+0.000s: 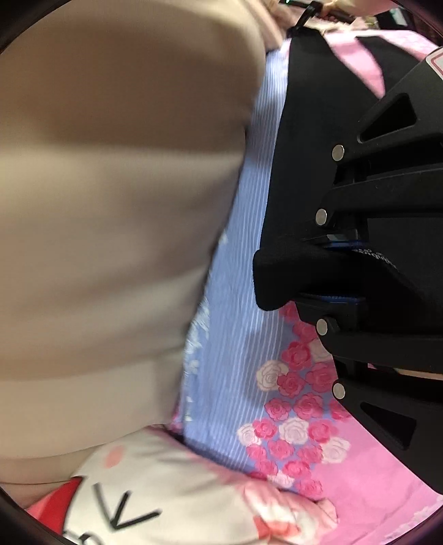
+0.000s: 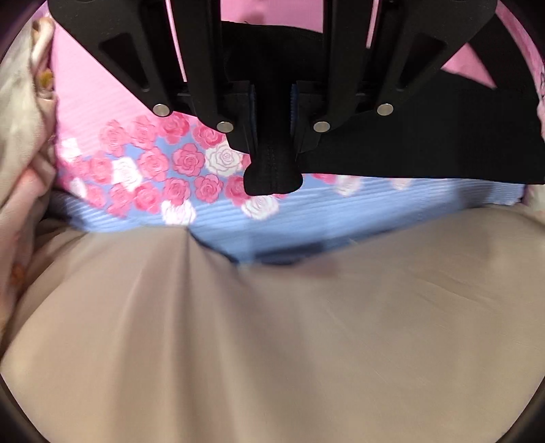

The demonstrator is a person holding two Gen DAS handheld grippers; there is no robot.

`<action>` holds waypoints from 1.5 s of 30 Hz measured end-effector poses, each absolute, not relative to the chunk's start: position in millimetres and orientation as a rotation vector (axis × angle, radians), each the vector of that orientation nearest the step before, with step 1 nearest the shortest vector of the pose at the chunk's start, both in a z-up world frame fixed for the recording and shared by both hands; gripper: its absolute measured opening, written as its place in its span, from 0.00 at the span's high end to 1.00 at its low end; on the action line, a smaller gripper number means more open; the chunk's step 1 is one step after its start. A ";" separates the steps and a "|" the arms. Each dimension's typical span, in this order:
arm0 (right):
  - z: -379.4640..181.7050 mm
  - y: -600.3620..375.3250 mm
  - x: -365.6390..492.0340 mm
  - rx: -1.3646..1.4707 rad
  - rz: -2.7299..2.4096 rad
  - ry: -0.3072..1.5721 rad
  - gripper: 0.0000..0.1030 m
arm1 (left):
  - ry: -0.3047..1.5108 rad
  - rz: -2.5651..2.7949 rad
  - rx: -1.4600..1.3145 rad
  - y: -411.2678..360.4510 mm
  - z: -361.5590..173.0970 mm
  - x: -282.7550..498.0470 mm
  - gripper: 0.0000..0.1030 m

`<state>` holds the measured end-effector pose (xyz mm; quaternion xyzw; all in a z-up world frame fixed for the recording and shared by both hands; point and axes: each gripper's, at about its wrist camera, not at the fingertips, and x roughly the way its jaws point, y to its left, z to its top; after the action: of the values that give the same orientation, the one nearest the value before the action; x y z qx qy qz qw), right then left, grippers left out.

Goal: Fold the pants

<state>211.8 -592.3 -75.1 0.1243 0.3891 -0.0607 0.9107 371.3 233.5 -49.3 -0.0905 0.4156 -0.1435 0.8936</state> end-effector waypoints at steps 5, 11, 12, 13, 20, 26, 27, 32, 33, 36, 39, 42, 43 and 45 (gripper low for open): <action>-26.2 -578.3 145.7 0.221 -0.086 0.735 0.88 | 0.796 -0.392 -0.205 240.5 -0.2 294.0 0.84; -9.8 -561.6 37.6 0.209 -0.109 0.751 0.88 | 0.865 -0.431 -0.191 269.9 -2.7 186.0 0.84; -18.6 -560.7 19.0 0.219 -0.125 0.783 0.87 | 0.885 -0.423 -0.186 272.7 -9.6 169.0 0.84; -29.4 -559.7 7.5 0.227 -0.137 0.821 0.87 | 0.928 -0.406 -0.174 278.4 -23.8 154.2 0.84; -114.1 -546.9 -61.2 0.357 -0.266 1.047 0.61 | 1.221 -0.245 -0.093 294.0 -134.2 104.7 0.67; -111.3 -554.1 -134.1 0.520 -0.436 0.962 0.43 | 1.185 -0.177 -0.057 321.3 -126.4 77.2 0.31; -107.9 -557.5 -144.6 0.552 -0.461 0.938 0.41 | 1.185 -0.171 -0.027 324.5 -122.1 73.5 0.27; -89.8 -564.1 -167.2 0.720 -0.452 0.815 0.25 | 1.164 -0.003 0.101 357.3 -89.5 65.0 0.28; -92.5 -565.0 -162.3 0.758 -0.431 0.818 0.25 | 1.164 0.035 0.078 367.8 -83.4 65.7 0.28; -101.3 -561.7 -143.5 0.799 -0.426 0.877 0.25 | 1.120 0.065 0.000 372.2 -56.1 71.3 0.29; -115.4 -563.2 -115.9 0.764 -0.481 0.907 0.26 | 1.023 -0.006 0.031 332.9 -29.4 81.6 0.27; -126.3 -558.8 -76.1 0.669 -0.423 0.998 0.87 | 0.942 -0.093 0.055 269.2 -13.3 92.5 0.24; -117.8 -551.2 -61.1 0.579 -0.407 1.023 0.93 | 0.926 -0.125 0.048 243.8 -11.8 98.5 0.24; -72.7 -532.2 -41.4 0.426 -0.304 0.946 0.94 | 0.919 -0.204 0.031 197.7 -10.1 100.4 0.24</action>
<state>-41.4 -532.2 -72.7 0.2026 0.4501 -0.1448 0.8575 100.4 197.7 -10.1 0.0150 0.4427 -0.0982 0.8911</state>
